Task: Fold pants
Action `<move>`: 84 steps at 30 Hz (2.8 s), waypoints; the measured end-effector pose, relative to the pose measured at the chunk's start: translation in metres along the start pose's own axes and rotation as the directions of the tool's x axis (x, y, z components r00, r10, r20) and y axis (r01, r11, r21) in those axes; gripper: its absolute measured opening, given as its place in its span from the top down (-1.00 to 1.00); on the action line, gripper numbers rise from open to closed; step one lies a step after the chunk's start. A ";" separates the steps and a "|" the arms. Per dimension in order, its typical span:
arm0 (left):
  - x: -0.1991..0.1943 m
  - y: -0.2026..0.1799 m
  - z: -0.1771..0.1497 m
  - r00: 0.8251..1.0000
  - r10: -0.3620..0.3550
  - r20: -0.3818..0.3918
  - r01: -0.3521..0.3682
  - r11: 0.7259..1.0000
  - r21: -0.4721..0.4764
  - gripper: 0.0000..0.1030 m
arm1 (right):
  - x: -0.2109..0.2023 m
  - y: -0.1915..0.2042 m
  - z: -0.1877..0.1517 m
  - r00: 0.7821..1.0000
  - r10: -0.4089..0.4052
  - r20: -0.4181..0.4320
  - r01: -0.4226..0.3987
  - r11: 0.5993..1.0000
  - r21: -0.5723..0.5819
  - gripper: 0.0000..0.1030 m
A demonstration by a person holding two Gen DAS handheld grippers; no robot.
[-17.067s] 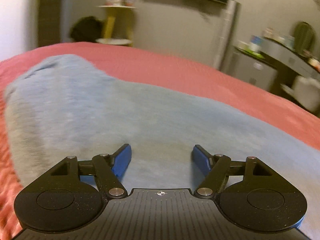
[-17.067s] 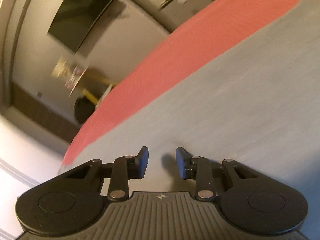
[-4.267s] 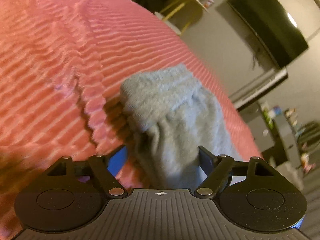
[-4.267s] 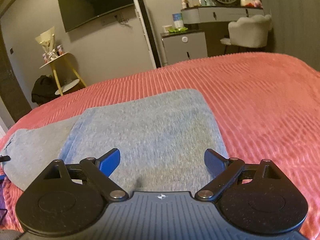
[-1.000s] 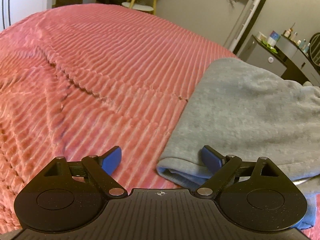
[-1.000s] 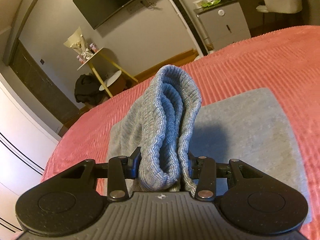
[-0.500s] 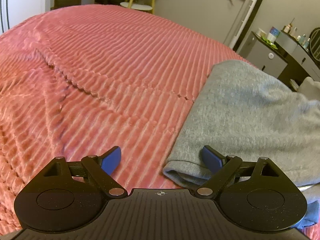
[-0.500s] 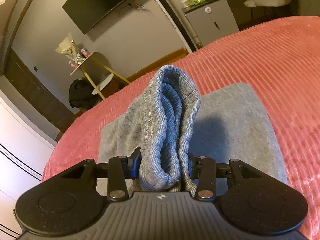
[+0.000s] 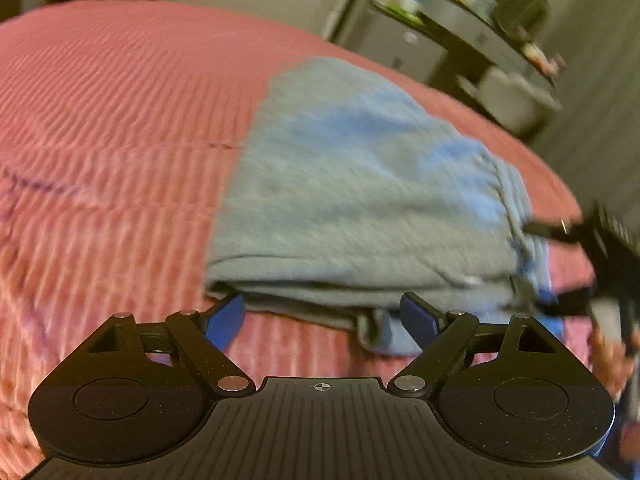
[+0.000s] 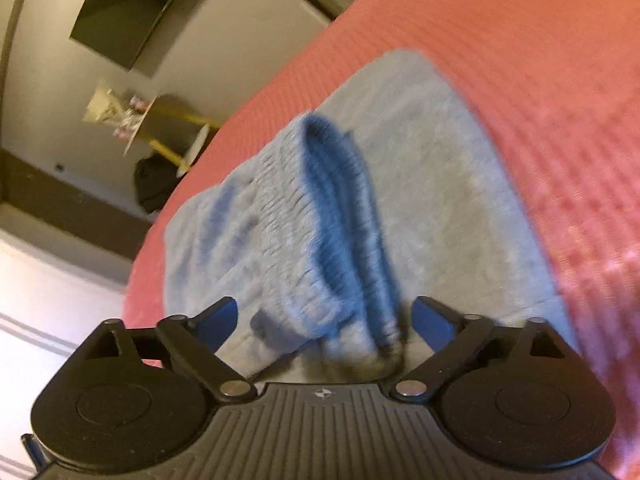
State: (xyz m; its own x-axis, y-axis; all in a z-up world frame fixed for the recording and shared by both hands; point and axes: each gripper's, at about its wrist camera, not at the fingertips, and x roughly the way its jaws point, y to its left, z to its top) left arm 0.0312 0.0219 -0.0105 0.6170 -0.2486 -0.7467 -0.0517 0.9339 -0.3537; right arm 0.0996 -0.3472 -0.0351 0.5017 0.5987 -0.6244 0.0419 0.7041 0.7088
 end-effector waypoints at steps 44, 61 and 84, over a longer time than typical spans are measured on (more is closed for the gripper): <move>0.006 -0.013 0.014 0.965 0.225 0.137 -0.208 0.970 -0.128 0.63 | -0.083 0.147 -0.002 0.973 -0.026 0.229 0.116 0.915 -0.387 0.19; 0.001 -0.028 0.012 0.961 0.224 0.160 -0.221 0.975 -0.032 0.62 | -0.064 0.110 -0.009 0.953 -0.162 0.256 0.253 0.890 -0.379 0.19; -0.002 -0.032 0.013 0.965 0.212 0.155 -0.208 0.977 -0.041 0.61 | -0.063 0.105 -0.011 0.947 -0.194 0.257 0.286 0.873 -0.395 0.19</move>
State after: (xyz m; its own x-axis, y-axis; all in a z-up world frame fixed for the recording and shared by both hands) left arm 0.0424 -0.0039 0.0094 0.7060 -0.0020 -0.7082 -0.2114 0.9538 -0.2134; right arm 0.0628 -0.3067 0.0749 0.6889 0.3319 -0.6444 -0.1613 0.9369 0.3102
